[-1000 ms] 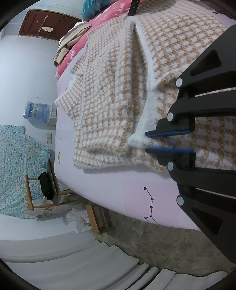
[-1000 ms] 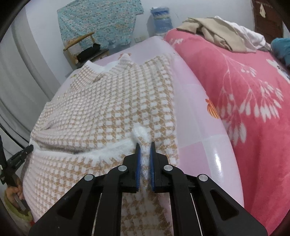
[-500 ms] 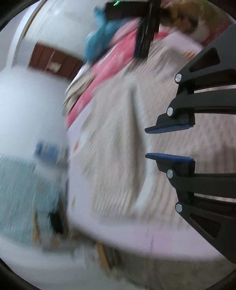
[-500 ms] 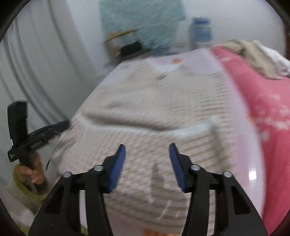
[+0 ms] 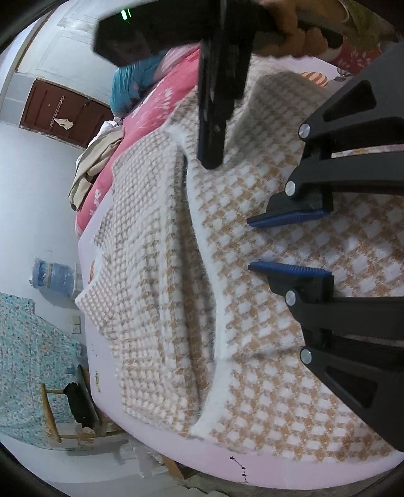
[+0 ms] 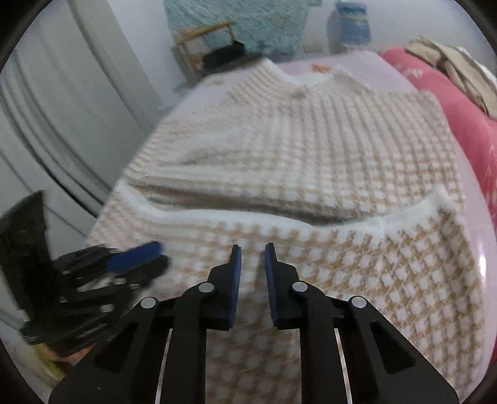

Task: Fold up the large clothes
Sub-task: 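Open both tools and lift them off the cardigan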

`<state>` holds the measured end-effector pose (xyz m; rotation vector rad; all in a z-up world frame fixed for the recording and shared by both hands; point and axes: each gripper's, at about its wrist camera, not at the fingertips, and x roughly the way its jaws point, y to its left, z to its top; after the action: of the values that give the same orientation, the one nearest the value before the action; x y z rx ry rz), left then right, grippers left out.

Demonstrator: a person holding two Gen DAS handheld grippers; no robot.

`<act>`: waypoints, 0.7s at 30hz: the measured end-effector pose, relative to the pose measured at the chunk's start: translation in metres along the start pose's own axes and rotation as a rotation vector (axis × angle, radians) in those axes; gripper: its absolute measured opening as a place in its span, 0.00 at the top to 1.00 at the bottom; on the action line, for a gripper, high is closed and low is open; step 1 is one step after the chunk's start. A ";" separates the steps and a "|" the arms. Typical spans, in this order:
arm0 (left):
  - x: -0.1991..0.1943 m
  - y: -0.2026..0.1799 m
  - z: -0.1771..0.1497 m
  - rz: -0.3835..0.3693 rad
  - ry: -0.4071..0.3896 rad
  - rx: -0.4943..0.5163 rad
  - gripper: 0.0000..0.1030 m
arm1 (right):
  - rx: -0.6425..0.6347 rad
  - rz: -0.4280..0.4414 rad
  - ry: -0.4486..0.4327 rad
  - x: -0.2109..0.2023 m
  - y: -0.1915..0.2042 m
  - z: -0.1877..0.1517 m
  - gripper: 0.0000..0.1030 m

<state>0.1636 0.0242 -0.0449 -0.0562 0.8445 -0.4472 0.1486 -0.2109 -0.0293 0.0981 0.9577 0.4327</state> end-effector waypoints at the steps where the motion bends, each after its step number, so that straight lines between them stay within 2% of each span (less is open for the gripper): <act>1: 0.000 0.001 0.000 -0.004 0.001 -0.004 0.77 | -0.006 0.018 -0.011 -0.005 0.004 0.000 0.85; 3: -0.001 -0.003 -0.004 -0.007 0.000 -0.008 0.77 | -0.032 0.041 -0.018 -0.010 0.012 -0.001 0.85; 6: -0.003 -0.006 -0.007 0.000 -0.003 0.003 0.77 | -0.047 -0.011 0.041 0.013 0.013 -0.006 0.85; 9: -0.011 -0.012 -0.007 0.030 -0.003 0.026 0.78 | -0.019 0.012 0.028 0.024 0.004 -0.008 0.87; 11: -0.029 -0.019 -0.008 -0.017 -0.045 0.055 0.80 | -0.012 0.000 0.031 0.023 0.004 -0.008 0.87; 13: -0.046 -0.030 -0.013 -0.111 -0.057 0.095 0.80 | -0.029 -0.013 0.028 0.023 0.005 -0.009 0.87; 16: -0.045 -0.039 -0.026 -0.147 -0.001 0.117 0.79 | -0.012 -0.007 0.031 0.023 0.002 -0.006 0.87; 18: -0.029 -0.039 -0.039 -0.094 0.057 0.110 0.77 | -0.005 0.002 0.032 0.025 0.002 -0.005 0.87; 21: -0.025 -0.037 -0.041 -0.094 0.047 0.078 0.77 | -0.007 -0.005 0.020 0.011 0.008 -0.006 0.84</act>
<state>0.1059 0.0058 -0.0459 -0.0140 0.8726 -0.5715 0.1467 -0.2001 -0.0390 0.0849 0.9756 0.4328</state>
